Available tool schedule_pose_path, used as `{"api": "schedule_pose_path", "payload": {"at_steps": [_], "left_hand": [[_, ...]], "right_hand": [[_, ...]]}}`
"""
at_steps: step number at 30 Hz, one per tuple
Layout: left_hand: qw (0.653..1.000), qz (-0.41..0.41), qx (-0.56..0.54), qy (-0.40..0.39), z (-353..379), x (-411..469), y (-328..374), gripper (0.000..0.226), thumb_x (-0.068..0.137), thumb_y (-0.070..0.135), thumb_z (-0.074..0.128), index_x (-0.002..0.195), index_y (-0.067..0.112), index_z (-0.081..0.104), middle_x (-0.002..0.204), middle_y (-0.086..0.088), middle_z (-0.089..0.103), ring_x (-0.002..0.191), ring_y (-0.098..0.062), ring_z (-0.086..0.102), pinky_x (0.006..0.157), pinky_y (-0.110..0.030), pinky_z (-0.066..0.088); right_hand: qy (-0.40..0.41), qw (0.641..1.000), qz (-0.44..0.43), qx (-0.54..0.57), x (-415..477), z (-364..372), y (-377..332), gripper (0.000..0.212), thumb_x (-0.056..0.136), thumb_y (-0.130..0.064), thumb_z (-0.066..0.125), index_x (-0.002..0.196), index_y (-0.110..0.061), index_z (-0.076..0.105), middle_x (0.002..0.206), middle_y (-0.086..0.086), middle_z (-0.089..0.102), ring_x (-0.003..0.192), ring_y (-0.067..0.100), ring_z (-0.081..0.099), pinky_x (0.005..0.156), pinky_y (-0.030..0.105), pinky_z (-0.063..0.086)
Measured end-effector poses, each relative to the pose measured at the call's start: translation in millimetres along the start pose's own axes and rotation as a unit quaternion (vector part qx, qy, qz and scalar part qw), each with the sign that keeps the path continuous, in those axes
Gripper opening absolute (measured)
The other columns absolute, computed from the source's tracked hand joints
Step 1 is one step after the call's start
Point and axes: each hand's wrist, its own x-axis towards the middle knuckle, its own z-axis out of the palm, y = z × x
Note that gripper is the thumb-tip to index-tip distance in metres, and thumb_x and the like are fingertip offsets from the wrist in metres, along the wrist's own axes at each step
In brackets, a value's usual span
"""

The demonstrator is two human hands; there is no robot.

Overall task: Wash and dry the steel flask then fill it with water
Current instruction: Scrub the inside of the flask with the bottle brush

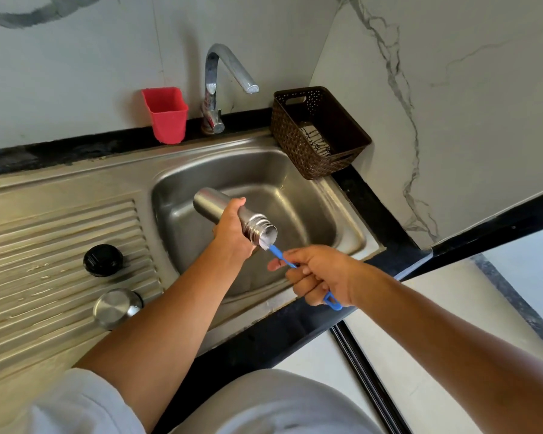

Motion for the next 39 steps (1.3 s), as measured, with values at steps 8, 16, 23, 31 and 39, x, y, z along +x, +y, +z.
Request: {"api": "schedule_pose_path", "payload": {"at_steps": [8,16,23,31,39], "left_hand": [[1.000,-0.004,-0.021,0.000,4.9,9.2,3.2,0.108,0.041,0.030,0.094,0.139,0.018,0.052,0.123,-0.012,0.072,0.077,-0.030,0.077,0.064,-0.046,0.062],[1.000,0.012,-0.005,0.010,2.7,-4.7,-2.6,0.081,0.067,0.027,0.091,0.133,0.020,0.045,0.113,-0.011,0.068,0.083,-0.029,0.074,0.070,-0.045,0.064],[0.999,0.017,-0.032,0.014,0.4,-5.6,0.4,0.082,0.065,0.020,0.092,0.133,0.018,0.044,0.114,-0.014,0.068,0.086,-0.031,0.075,0.076,-0.054,0.064],[0.999,0.023,-0.007,0.026,2.0,-13.5,4.1,0.080,0.068,0.025,0.090,0.133,0.019,0.043,0.112,-0.011,0.066,0.082,-0.029,0.075,0.077,-0.051,0.064],[1.000,0.009,-0.004,0.012,-4.9,12.5,0.5,0.105,0.042,0.030,0.092,0.138,0.017,0.053,0.125,-0.013,0.072,0.065,-0.030,0.075,0.064,-0.047,0.061]], "right_hand": [[0.335,0.482,-0.289,-0.756,-6.8,-18.5,-5.6,0.012,0.103,-0.027,0.061,0.113,-0.021,0.059,0.080,-0.003,0.060,0.057,0.017,0.053,0.048,0.029,0.035],[0.069,0.987,-0.046,-0.138,-0.5,6.5,2.7,0.026,0.108,-0.024,0.043,0.104,-0.014,0.067,0.062,-0.004,0.039,0.044,0.009,0.030,0.037,0.022,0.027],[0.173,0.759,-0.229,-0.585,-7.6,-13.6,-4.6,0.017,0.110,-0.028,0.048,0.114,-0.017,0.059,0.075,-0.003,0.054,0.056,0.011,0.051,0.049,0.025,0.037],[0.166,0.838,-0.209,-0.476,0.5,4.2,4.3,0.023,0.110,-0.025,0.041,0.122,-0.020,0.060,0.071,0.000,0.050,0.054,0.016,0.049,0.047,0.032,0.043],[0.095,0.865,-0.210,-0.445,0.1,-17.3,5.6,0.023,0.108,-0.026,0.053,0.128,-0.019,0.062,0.071,-0.002,0.052,0.055,0.012,0.045,0.048,0.029,0.042]]}}
